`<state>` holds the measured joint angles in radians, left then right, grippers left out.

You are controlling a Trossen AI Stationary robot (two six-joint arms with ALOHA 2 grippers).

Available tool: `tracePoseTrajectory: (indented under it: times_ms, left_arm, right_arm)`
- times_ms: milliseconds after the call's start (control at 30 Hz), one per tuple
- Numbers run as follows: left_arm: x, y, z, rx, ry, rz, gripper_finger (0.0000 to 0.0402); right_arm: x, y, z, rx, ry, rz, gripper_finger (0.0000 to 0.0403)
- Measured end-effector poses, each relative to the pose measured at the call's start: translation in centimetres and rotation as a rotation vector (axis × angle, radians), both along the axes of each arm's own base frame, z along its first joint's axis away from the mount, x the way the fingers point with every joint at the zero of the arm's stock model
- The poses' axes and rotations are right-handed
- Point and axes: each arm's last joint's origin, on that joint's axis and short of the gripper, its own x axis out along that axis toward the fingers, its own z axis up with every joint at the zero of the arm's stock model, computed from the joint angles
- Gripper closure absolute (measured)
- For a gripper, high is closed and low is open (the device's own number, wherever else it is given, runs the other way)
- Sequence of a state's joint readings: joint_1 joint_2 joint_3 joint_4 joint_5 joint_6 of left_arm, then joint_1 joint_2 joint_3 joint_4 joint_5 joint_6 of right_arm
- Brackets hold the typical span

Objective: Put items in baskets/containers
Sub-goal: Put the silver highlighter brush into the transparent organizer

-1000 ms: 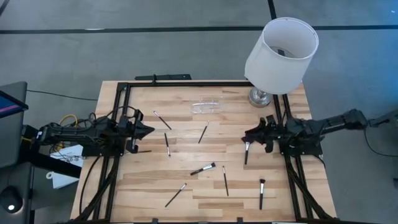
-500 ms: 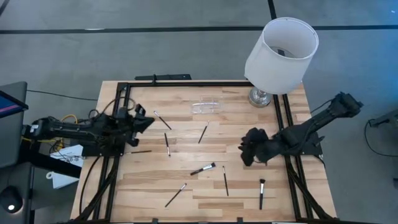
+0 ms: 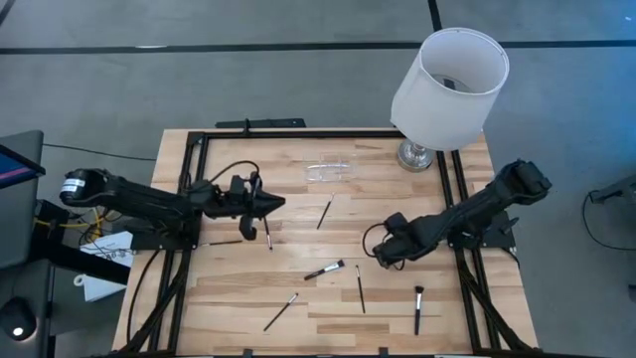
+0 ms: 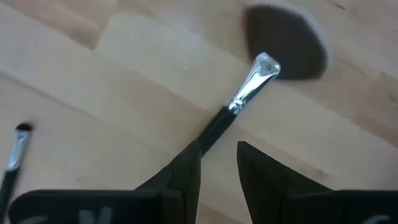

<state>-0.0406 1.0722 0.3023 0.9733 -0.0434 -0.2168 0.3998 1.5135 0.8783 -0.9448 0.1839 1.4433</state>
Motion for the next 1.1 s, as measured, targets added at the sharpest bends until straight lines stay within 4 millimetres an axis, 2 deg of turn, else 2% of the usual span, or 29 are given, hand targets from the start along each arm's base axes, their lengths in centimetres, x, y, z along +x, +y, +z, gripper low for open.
tracePoseTrajectory:
  times_ms: [167, 300, 433, 567, 867, 1100]
  left_arm:
    - [-0.5, 0.2, 0.3, 0.003, 0.015, -0.005, 0.0333]
    - [-0.6, -0.4, 0.1, -0.035, 0.046, -0.077, 0.0288]
    - [-0.7, -1.2, 0.1, -0.083, 0.051, -0.133, 0.0261]
    - [-0.8, -1.9, 0.1, -0.086, 0.053, -0.165, 0.0253]
    - [-0.9, -2.8, 0.0, -0.121, 0.068, -0.216, 0.0253]
    - [-1.2, -3.4, -0.7, -0.124, 0.099, -0.245, 0.0253]
  right_arm:
    - [0.1, -0.7, 0.0, -0.032, -0.006, -0.025, 0.0275]
    - [0.0, -1.3, -0.7, -0.026, 0.0, -0.051, 0.0244]
    - [-0.5, -1.7, -1.3, -0.036, 0.021, -0.08, 0.0232]
    - [-0.3, -1.7, -1.4, -0.026, -0.005, -0.082, 0.0237]
    - [0.1, -1.8, -1.4, -0.029, -0.032, -0.085, 0.028]
    - [0.5, -1.9, -2.7, -0.025, 0.021, -0.097, 0.0269]
